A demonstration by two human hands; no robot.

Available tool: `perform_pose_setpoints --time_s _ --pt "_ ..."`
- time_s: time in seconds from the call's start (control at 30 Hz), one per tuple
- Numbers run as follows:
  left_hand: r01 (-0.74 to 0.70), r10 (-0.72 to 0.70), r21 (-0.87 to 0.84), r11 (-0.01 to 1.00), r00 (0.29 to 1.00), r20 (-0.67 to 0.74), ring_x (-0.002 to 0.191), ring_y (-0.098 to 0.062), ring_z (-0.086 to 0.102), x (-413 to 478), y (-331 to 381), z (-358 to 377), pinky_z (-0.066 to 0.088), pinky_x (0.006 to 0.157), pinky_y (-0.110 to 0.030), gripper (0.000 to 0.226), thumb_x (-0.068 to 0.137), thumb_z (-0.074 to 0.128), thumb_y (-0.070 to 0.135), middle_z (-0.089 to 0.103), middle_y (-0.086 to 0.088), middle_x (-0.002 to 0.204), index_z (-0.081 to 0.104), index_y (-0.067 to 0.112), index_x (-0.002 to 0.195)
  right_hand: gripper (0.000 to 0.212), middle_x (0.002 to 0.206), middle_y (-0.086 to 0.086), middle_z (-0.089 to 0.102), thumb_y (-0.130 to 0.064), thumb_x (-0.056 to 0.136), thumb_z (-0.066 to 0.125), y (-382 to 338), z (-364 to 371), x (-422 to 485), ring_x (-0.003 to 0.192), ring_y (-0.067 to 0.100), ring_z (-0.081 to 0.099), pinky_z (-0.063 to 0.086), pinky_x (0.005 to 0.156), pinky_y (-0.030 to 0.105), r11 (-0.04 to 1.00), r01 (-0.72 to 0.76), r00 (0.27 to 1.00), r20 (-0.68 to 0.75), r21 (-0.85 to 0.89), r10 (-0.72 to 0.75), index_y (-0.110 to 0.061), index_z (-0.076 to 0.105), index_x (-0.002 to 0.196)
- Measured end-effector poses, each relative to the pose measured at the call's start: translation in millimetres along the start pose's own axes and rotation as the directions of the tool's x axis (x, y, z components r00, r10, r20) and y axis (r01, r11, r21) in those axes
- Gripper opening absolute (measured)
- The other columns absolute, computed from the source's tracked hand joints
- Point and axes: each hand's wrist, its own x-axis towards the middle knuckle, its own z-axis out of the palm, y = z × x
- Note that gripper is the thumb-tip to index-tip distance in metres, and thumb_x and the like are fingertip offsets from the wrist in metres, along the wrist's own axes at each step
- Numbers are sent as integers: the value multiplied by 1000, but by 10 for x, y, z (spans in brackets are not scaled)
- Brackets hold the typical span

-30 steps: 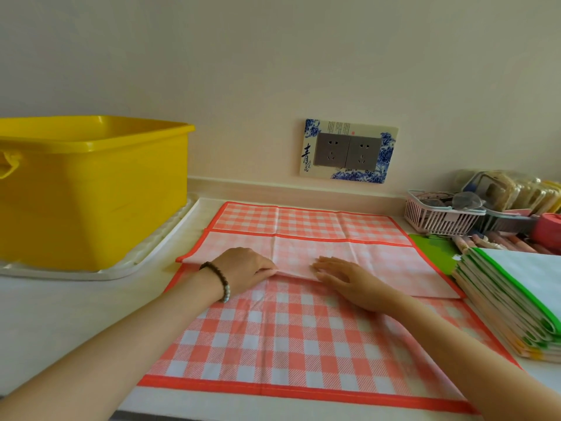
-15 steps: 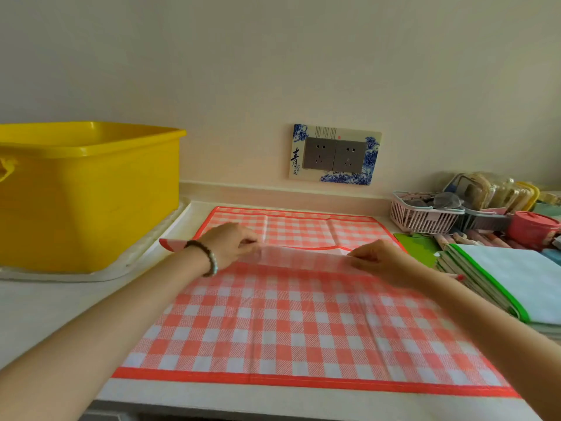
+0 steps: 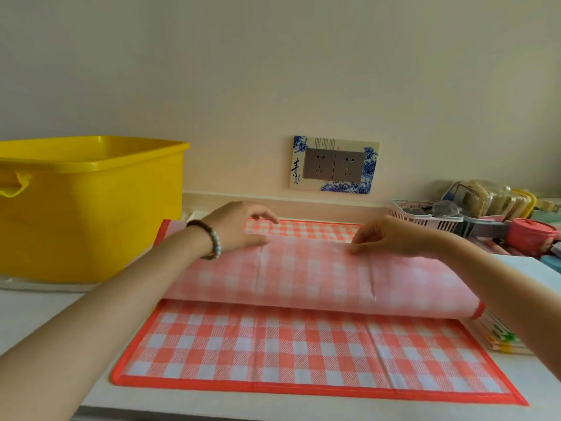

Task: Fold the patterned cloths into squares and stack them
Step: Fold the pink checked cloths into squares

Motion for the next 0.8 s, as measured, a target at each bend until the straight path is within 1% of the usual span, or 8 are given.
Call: perform_pose_setpoints --time_s 0.1,0.17,0.23,0.33,0.43,0.57,0.7,0.8 --pt "-59 59 58 997 998 -1 112 -8 53 -34 76 215 40 100 -26 24 86 64 22 61 10 117 66 39 102 16 82 -13 71 -41 81 67 171 178 194 75 5 67 53 75 19 981 -9 994 -111 -192 -13 -28 73 88" --pt "-46 42 52 998 997 69 115 -4 52 -46 70 375 38 103 -26 21 89 57 30 60 14 123 66 38 107 17 85 -11 70 -38 83 67 286 274 330 79 9 65 53 77 25 977 -53 979 -204 -209 10 -24 74 91" --pt "-25 18 44 999 989 147 119 -3 50 -28 36 536 38 106 -30 27 91 52 41 57 16 128 62 38 115 14 87 -8 69 -30 85 68 361 370 453 83 14 64 50 78 27 983 -85 964 -264 -165 40 -19 73 92" --pt "24 -42 77 997 970 240 127 -6 44 -9 -33 726 32 110 -27 43 91 48 49 49 15 138 51 33 131 13 93 -1 69 -21 86 65 458 515 595 88 15 62 47 81 26 985 -119 957 -279 -122 81 -16 72 96" --pt "47 -82 130 990 958 276 132 -9 39 8 -106 884 29 111 -29 53 91 42 56 42 12 144 43 32 137 14 99 2 71 -22 86 64 596 641 711 95 20 63 49 88 34 978 -162 949 -291 -131 118 -17 72 97" --pt "87 -132 151 985 940 315 138 -10 27 26 -174 1026 22 114 -28 55 94 32 55 31 13 150 33 31 143 16 102 2 70 -26 86 64 686 750 841 98 22 62 49 88 34 972 -219 927 -328 -87 179 -18 71 98" --pt "89 -140 178 980 943 303 142 -9 17 25 -239 1126 13 116 -27 58 96 28 54 20 8 155 26 28 147 20 110 1 67 -26 91 57 692 803 925 103 22 60 45 87 29 963 -231 928 -330 -141 175 -18 69 105" --pt "86 -151 221 971 943 297 144 -11 13 31 -281 1188 9 117 -30 60 96 25 55 14 6 157 21 27 148 22 115 3 63 -27 92 54 693 852 955 107 23 56 42 93 35 951 -240 923 -350 -192 162 -19 67 108"
